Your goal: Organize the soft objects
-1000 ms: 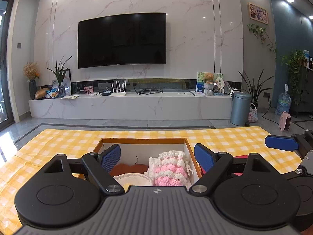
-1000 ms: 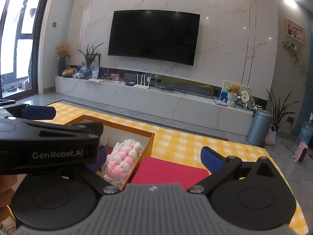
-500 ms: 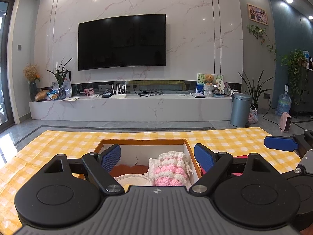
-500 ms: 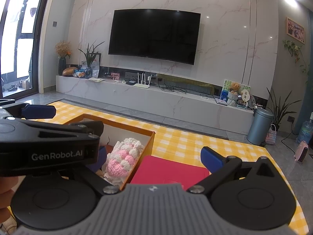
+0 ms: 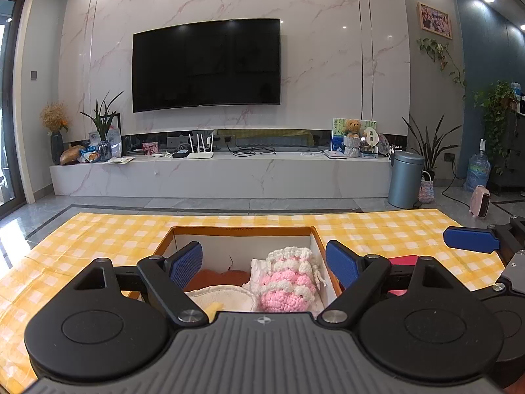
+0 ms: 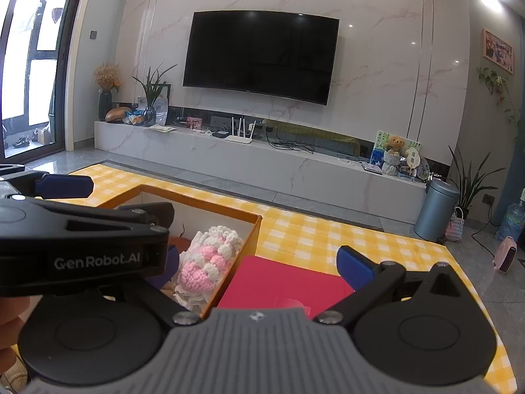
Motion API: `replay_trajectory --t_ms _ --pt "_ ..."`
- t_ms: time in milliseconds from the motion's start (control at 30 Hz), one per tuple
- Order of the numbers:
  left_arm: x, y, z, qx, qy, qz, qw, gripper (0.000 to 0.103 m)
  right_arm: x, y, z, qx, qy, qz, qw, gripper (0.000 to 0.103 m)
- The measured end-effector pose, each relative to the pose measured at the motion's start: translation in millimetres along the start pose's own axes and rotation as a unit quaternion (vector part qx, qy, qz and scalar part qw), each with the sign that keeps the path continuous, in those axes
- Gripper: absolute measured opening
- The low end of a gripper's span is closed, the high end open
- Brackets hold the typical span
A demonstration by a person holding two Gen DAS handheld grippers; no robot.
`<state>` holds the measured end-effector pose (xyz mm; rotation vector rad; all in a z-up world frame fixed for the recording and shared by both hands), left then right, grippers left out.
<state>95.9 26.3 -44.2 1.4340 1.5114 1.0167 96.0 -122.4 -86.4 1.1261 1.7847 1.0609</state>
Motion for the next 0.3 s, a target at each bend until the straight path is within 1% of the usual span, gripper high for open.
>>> replay_trajectory --t_ms 300 --pt "0.8 -2.9 1.9 0.008 0.001 -0.001 1.0000 0.099 2.1 -2.6 3.9 0.006 0.000 -0.003 1.000 0.100"
Point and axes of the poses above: each gripper's, at about its wrist camera, not at the fingertips, and z roughly the way its jaws point, x to its left, y to its top, the point moved 4 cm from there along z, roughly the way its jaws point, and after that the axes turned 5 degrees about -y, right-handed, at the moved point
